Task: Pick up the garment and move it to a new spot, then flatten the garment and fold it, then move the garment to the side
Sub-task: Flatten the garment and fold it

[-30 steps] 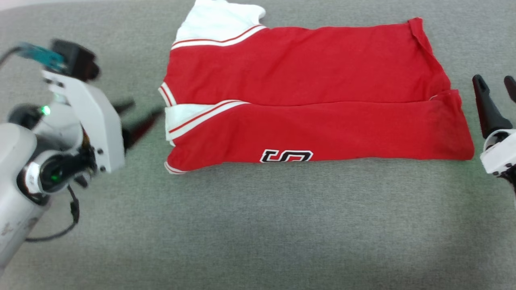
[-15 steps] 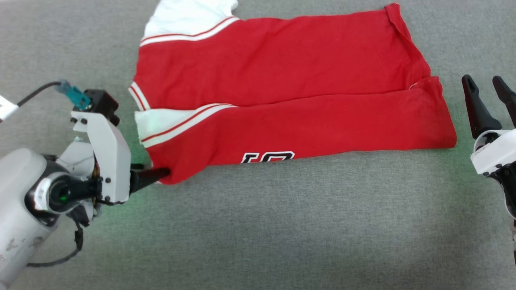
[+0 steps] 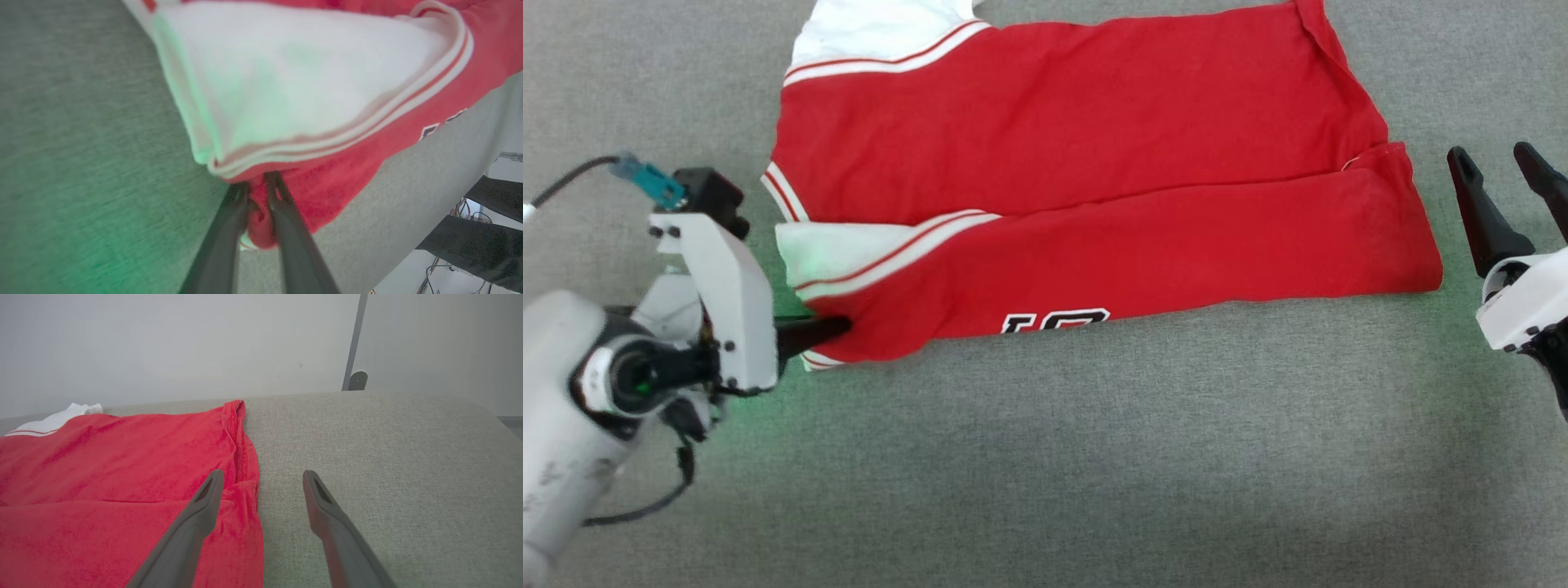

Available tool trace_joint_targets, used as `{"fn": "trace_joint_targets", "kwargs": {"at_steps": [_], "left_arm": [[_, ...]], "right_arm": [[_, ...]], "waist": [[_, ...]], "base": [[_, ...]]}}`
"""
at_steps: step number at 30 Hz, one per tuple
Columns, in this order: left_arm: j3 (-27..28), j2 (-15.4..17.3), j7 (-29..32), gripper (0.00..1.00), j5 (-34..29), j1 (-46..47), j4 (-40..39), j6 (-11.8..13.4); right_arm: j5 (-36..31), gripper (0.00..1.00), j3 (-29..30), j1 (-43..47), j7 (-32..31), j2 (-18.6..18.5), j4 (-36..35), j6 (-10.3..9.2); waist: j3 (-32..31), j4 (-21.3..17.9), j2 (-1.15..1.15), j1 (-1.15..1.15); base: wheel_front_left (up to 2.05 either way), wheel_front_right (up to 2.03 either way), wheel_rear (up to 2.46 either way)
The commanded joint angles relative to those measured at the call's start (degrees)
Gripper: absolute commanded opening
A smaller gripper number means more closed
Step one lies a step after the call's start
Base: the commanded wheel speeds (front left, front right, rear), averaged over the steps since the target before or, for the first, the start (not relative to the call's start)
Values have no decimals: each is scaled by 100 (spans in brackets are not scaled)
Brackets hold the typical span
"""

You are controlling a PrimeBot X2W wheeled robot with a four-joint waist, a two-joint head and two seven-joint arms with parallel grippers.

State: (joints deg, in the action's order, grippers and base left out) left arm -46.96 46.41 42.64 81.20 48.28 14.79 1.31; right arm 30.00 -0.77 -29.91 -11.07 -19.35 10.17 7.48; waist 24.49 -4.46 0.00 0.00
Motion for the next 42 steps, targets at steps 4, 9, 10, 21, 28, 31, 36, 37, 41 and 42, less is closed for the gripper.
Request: {"fn": "trace_joint_targets", "kwargs": {"at_steps": [4,9,10,21,28,31,36,37,41,42], "left_arm": [[-148,-272,-72,0,15,-215,107,-188],[-131,-368,-102,0,-40,-65,121,-320],[-125,-386,-105,0,-44,-37,137,-333],[-122,-589,-182,0,-142,172,314,-488],[-97,-676,-272,0,-144,229,467,-571],[-43,-677,-326,0,-79,200,476,-589],[96,-573,-474,0,43,50,376,-646],[124,-543,-519,0,86,1,323,-656],[210,-372,-610,0,157,-180,52,-656],[225,-344,-646,0,175,-236,-37,-639]], "right_arm": [[89,100,-420,-140,-791,-348,-104,2],[260,100,-839,-291,-2324,-814,-203,0],[242,100,-857,-334,-2629,-858,-207,1],[30,100,-1085,-404,-4720,-815,-222,2],[-25,0,-1013,-413,-4623,-763,-392,2],[-31,0,-941,-413,-4515,-782,-394,1],[19,0,-892,-273,-4332,-823,-513,1],[25,0,-876,-223,-4317,-832,-569,1],[128,0,-781,48,-4350,-899,-847,1],[159,0,-767,138,-4368,-925,-931,1]], "waist": [[-21,58,0,0],[58,163,0,0],[80,180,0,0],[294,361,0,0],[282,368,0,0],[236,371,0,0],[53,413,0,0],[15,421,0,0],[-138,456,0,0],[-174,470,0,0]], "base": [[0,0,0],[0,0,0],[0,0,0],[0,0,0],[0,0,0],[0,0,0],[0,0,0],[0,0,0],[0,0,0],[0,0,0]]}}
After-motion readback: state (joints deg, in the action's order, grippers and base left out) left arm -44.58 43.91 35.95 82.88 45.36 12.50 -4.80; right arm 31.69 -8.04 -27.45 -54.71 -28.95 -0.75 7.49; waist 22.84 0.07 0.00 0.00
